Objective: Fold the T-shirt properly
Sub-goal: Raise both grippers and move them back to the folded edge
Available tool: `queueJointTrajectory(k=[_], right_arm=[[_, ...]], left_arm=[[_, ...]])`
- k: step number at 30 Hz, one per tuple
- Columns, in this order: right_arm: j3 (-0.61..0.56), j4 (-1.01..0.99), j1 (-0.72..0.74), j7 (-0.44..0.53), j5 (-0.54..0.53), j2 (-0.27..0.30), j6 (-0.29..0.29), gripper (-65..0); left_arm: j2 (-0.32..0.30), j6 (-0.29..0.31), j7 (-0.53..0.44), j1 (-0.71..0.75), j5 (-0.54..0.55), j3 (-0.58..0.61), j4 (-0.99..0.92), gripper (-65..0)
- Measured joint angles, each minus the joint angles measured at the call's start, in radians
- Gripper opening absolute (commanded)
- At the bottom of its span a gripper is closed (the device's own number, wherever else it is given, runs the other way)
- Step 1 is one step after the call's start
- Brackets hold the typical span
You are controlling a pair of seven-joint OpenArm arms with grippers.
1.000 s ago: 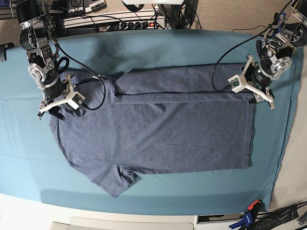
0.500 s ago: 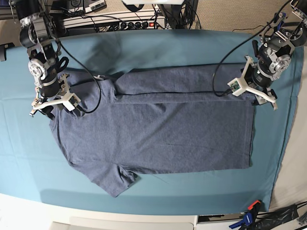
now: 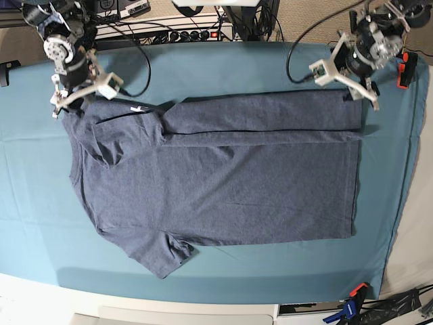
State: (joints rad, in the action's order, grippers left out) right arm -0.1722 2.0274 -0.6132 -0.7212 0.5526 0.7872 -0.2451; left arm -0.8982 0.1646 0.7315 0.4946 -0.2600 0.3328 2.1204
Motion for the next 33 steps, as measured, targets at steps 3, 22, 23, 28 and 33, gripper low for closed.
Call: queueJointTrajectory(k=[3,22,23,28,33], right_arm=[[0.000,0.000,-0.029,0.004,0.000,0.018,0.001,-34.5],[0.006,-0.253,0.056,0.112,0.026,0.044,-0.058,-34.5],[0.006,-0.253,0.056,0.113,0.027,0.044,-0.058,-34.5],[0.005,-0.255,0.099,0.151,0.020,0.041,-0.071,-34.6],[0.002,-0.256,0.134,0.165,-0.008,0.039,-0.078,-34.6]], left_arm=[[0.000,0.000,-0.032,0.032,-0.025,0.000,-0.003,-32.0],[0.002,-0.007,-0.097,0.031,-0.039,0.000,-0.040,-32.0],[0.002,-0.008,-0.097,0.028,-0.039,0.000,-0.040,-32.0],[0.002,-0.027,-0.097,0.006,-0.039,0.000,-0.040,-32.0],[0.002,-0.029,-0.097,0.004,-0.039,0.000,-0.040,-32.0]])
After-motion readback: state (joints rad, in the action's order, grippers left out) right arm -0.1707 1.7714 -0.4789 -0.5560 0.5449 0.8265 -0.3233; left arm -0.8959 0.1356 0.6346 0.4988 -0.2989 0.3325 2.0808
